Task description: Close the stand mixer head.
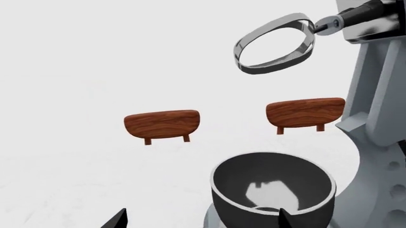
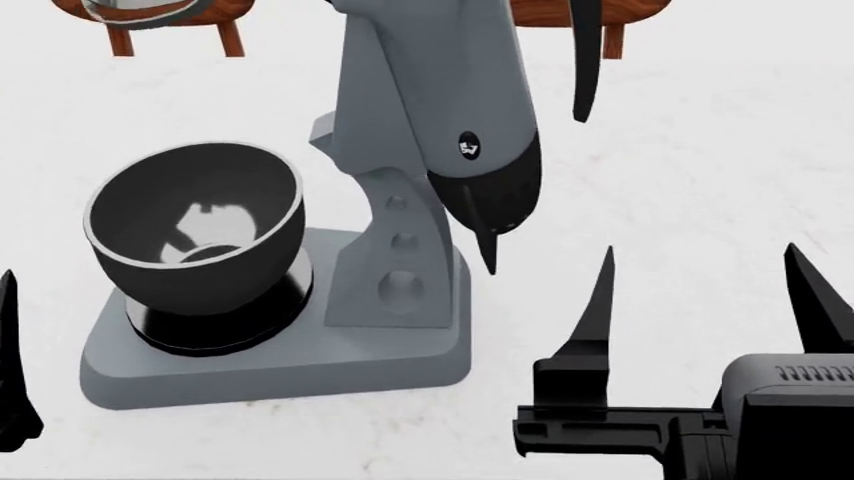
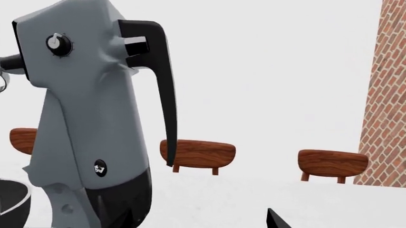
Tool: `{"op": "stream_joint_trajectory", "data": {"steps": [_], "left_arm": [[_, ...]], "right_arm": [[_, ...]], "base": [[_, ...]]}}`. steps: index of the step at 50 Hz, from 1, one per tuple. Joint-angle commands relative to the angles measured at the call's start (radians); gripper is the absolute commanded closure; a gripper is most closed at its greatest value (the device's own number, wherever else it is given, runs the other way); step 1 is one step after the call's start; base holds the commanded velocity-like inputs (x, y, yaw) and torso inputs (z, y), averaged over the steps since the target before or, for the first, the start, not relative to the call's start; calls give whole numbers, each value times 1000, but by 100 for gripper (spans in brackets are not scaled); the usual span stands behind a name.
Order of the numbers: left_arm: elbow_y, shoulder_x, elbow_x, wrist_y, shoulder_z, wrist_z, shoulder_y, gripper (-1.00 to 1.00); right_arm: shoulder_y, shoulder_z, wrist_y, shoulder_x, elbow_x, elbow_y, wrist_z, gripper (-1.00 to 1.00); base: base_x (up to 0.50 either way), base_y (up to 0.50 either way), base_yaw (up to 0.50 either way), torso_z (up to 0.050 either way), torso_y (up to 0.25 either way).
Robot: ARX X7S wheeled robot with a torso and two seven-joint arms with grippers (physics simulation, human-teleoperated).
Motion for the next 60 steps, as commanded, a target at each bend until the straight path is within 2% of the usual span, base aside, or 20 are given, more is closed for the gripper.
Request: {"op": "stream_joint_trajectory", "data": {"steps": [1, 2, 6, 7, 9, 10, 13, 16, 19, 20, 27, 31, 42, 49, 60], "left_arm": [[18, -16, -109, -41, -55, -52, -22, -100], [19, -22, -126, -41, -60, -65, -24, -100], [19, -50, -196, -40, -86, -115, -27, -100], [21, -86, -156, 20, -45, -142, -13, -100], [5, -67, -204, -16, -75, -150, -24, -100], [-2, -50, -225, -21, -95, -150, -22, -100], [0, -55, -234, -16, -86, -156, -18, -100], [6, -63, -273, -32, -124, -165, -22, -100], [5, -69, -296, -31, -143, -174, -16, -100], [-2, -68, -281, -13, -129, -173, -6, -100], [-23, -73, -258, 31, -77, -172, 16, -100], [-22, -75, -282, 25, -100, -184, 9, -100], [-30, -93, -302, 42, -111, -196, 17, -100], [-33, -102, -306, 60, -107, -203, 24, -100], [-35, -112, -332, 67, -116, -223, 30, -100]], "right_arm": [[14, 18, -31, 111, 179, -6, 174, -100], [21, -19, -40, 147, 182, -7, 179, -100], [9, -3, -66, 132, 214, 7, 213, -100], [24, -30, -83, 151, 186, -3, 212, -100], [116, -28, -29, 151, 250, 20, 247, -100], [157, 18, -22, 123, 326, 36, 281, -100], [301, -1, 85, 132, 429, 92, 348, -100], [491, 1, 175, 137, 569, 183, 422, -100], [573, -57, 181, 137, 527, 268, 381, -100], [630, -108, 193, 142, 498, 320, 351, -100], [811, -224, 225, 112, 444, 483, 305, -100], [886, -299, 231, 90, 414, 587, 250, -100], [930, -455, 151, 77, 300, 745, 118, -100], [971, -621, 63, 33, 176, 871, 25, -100], [980, -700, 18, -41, 164, 930, -49, -100]], "base": [[363, 59, 0, 0, 0], [230, 62, 0, 0, 0], [138, 10, 0, 0, 0], [0, 0, 0, 0, 0], [0, 0, 0, 0, 0], [0, 0, 0, 0, 0], [0, 0, 0, 0, 0], [0, 0, 0, 0, 0], [0, 0, 0, 0, 0], [0, 0, 0, 0, 0], [0, 0, 0, 0, 0], [0, 0, 0, 0, 0], [0, 0, 0, 0, 0], [0, 0, 0, 0, 0], [2, 0, 3, 0, 0]]}}
